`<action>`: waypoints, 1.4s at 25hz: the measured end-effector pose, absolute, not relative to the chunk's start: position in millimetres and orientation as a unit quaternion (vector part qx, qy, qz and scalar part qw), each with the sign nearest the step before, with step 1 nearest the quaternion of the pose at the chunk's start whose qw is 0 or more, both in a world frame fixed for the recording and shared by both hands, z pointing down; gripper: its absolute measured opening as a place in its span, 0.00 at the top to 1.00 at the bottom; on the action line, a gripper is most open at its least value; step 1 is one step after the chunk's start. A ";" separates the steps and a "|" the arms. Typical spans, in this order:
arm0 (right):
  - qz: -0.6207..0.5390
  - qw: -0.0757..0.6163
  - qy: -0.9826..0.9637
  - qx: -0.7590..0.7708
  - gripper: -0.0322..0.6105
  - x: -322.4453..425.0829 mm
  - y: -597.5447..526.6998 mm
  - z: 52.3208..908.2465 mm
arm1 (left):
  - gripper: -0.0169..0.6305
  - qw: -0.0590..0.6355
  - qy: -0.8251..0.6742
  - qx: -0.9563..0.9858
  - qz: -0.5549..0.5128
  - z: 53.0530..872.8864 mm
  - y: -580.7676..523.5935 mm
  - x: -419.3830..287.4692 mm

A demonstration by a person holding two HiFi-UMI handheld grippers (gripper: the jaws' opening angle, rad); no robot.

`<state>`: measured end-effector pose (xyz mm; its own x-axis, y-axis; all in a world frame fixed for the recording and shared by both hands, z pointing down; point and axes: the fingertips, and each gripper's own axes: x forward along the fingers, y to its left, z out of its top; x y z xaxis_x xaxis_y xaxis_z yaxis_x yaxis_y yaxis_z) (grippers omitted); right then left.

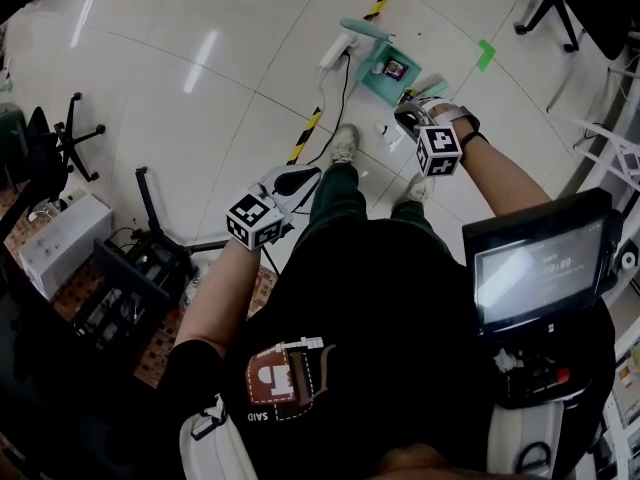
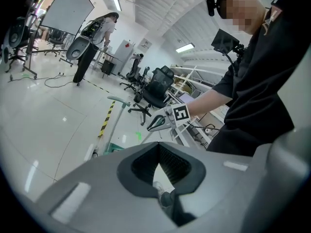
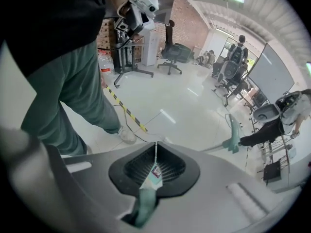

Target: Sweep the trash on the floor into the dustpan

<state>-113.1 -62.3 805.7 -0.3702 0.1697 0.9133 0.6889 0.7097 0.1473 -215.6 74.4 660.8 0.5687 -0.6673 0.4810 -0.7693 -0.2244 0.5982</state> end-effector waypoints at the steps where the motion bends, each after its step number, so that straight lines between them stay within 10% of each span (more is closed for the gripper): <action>1: -0.268 0.486 -0.789 -0.265 0.94 -116.8 -67.9 801.1 | 0.97 0.420 -0.460 0.780 0.059 660.7 73.1 -215.0; 35: 0.080 0.542 -0.811 0.205 0.94 144.9 30.5 632.2 | 0.97 0.303 -0.231 0.921 0.082 562.1 10.9 -114.4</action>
<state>144.9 30.5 632.2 -0.3291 -0.2460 0.9117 -0.4189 0.9033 0.0926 -114.4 10.9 562.1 0.8796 -0.3757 0.2918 -0.4756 -0.7096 0.5199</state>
